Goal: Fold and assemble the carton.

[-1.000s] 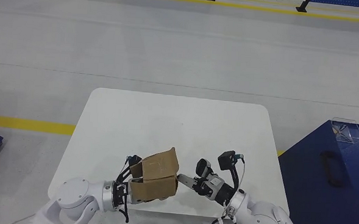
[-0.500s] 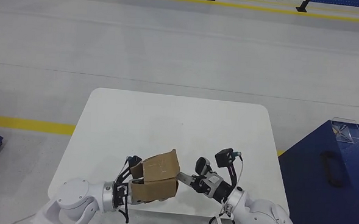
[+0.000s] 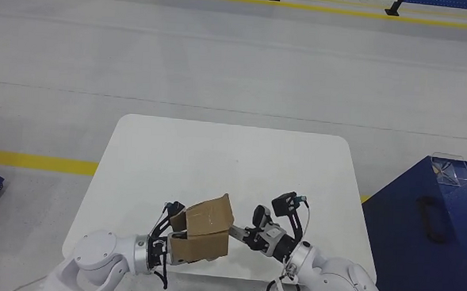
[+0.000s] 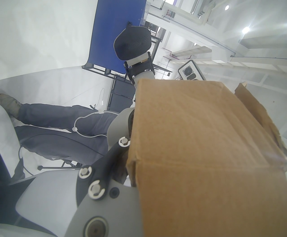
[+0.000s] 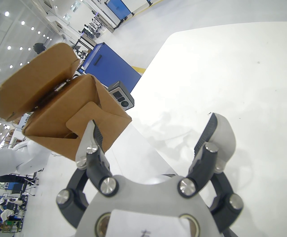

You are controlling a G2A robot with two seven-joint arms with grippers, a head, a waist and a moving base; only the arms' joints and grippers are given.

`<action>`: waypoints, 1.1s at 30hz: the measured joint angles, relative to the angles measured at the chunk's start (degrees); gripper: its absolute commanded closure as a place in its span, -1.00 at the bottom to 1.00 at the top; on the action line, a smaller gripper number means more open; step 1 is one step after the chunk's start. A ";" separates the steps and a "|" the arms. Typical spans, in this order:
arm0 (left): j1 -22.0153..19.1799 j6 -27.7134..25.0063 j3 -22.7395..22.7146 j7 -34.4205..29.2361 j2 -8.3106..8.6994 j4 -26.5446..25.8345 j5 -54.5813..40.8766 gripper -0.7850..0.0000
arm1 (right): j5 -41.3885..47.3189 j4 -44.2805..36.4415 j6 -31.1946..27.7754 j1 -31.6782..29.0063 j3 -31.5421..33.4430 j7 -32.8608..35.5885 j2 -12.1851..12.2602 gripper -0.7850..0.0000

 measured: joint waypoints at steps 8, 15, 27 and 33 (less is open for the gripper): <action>0.14 -0.36 0.24 -0.20 0.00 -0.28 0.48 1.00 | 1.24 -1.09 -0.49 -0.72 1.29 -1.55 0.05 -1.00; 0.52 -0.42 0.10 -0.29 0.08 -0.67 0.72 1.00 | 0.46 -0.61 0.07 -0.52 0.29 -0.71 0.01 -1.00; 0.51 -0.17 0.29 -0.38 0.04 -0.64 0.18 1.00 | -0.46 0.18 0.71 0.48 -0.91 0.08 -0.10 -1.00; 0.28 0.08 0.66 -0.30 -0.05 -0.77 -0.36 1.00 | 0.04 0.30 0.36 0.50 -0.94 -0.22 -0.12 -1.00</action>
